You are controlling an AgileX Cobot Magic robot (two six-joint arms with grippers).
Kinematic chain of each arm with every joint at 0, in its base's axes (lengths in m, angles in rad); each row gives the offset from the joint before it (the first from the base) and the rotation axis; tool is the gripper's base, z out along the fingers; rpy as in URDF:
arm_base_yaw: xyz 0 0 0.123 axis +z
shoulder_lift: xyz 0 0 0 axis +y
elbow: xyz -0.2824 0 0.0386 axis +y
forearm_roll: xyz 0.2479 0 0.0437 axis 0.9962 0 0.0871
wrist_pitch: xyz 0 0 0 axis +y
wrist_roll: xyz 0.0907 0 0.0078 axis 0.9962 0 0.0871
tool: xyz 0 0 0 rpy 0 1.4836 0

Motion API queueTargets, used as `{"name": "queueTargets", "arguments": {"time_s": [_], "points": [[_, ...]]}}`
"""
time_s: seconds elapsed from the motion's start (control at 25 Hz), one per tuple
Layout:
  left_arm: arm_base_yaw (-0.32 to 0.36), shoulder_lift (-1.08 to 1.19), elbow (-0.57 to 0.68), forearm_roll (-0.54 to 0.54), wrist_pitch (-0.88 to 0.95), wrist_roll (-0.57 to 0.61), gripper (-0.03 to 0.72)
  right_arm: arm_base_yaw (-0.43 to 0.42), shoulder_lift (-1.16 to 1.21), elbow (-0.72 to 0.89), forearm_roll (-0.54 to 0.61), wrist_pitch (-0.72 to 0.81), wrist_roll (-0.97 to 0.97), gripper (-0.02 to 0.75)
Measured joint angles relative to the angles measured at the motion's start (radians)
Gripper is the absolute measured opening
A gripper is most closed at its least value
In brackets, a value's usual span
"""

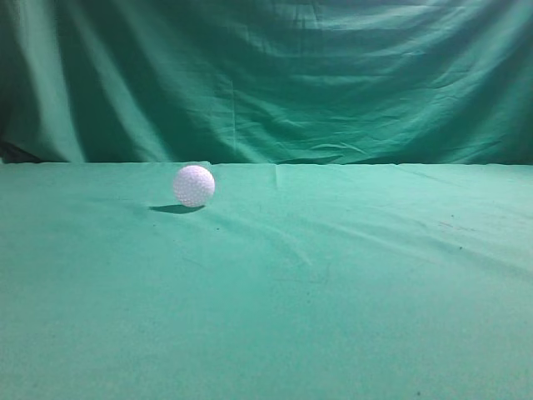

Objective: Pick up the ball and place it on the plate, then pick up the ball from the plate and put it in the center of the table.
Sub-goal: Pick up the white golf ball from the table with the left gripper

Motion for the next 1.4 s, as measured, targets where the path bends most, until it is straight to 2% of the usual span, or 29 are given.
{"name": "queueTargets", "arguments": {"time_s": [1.0, 1.32, 1.4], "points": [[0.000, 0.000, 0.000, 0.018, -0.013, 0.000, 0.000, 0.000, 0.000, 0.000, 0.000, 0.000, -0.002, 0.000], [0.000, 0.000, 0.000, -0.066, -0.296, -0.001, 0.000, 0.000, 0.000, 0.000, 0.002, -0.008, -0.004, 0.000], [0.000, 0.000, 0.000, -0.104, -0.370, -0.002, 0.000, 0.000, 0.000, 0.000, 0.037, -0.039, -0.004, 0.000]]}}
